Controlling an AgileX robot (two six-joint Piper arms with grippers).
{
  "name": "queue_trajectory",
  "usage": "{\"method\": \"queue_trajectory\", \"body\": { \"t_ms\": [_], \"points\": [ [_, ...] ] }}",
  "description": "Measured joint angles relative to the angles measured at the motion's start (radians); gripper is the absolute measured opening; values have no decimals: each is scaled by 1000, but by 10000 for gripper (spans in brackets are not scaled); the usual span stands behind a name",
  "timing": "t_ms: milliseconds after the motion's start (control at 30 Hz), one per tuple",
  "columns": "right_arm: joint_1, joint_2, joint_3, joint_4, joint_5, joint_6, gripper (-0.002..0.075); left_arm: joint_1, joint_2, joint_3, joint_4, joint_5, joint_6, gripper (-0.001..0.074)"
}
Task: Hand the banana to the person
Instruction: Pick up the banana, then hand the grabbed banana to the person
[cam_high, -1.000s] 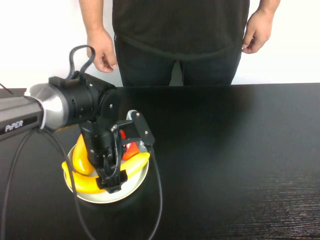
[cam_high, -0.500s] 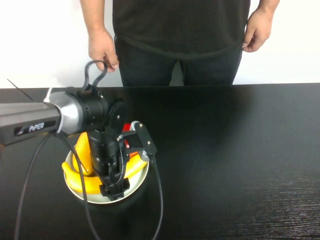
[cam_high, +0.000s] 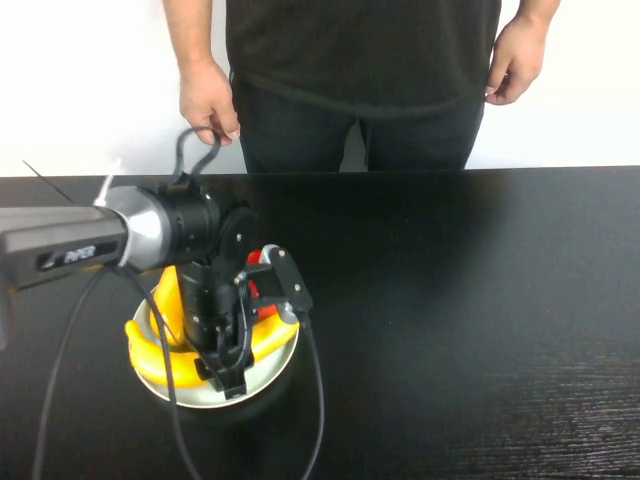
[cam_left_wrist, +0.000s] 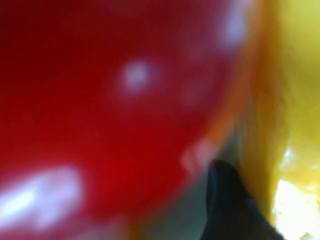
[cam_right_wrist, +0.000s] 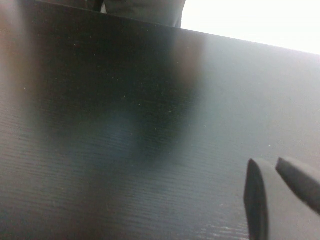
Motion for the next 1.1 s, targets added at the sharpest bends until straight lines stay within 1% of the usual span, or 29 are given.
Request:
{"method": "queue_trajectory", "body": {
  "t_ms": [200, 300, 467, 600, 767, 967, 1100],
  "points": [
    [0, 0, 0, 0, 0, 0, -7, -3, -148, 0, 0, 69, -51, 283],
    [0, 0, 0, 0, 0, 0, -7, -23, -243, 0, 2, 144, -56, 283],
    [0, 0, 0, 0, 0, 0, -7, -92, -381, -20, 30, 277, -75, 283],
    [0, 0, 0, 0, 0, 0, -7, -150, -430, -101, 78, 297, -133, 283],
    [0, 0, 0, 0, 0, 0, -7, -207, -438, -259, 173, 306, -146, 283],
    [0, 0, 0, 0, 0, 0, -7, -210, -348, -448, 232, 316, -136, 283],
    [0, 0, 0, 0, 0, 0, -7, -210, -259, -536, 232, 319, -126, 283]
  ]
}}
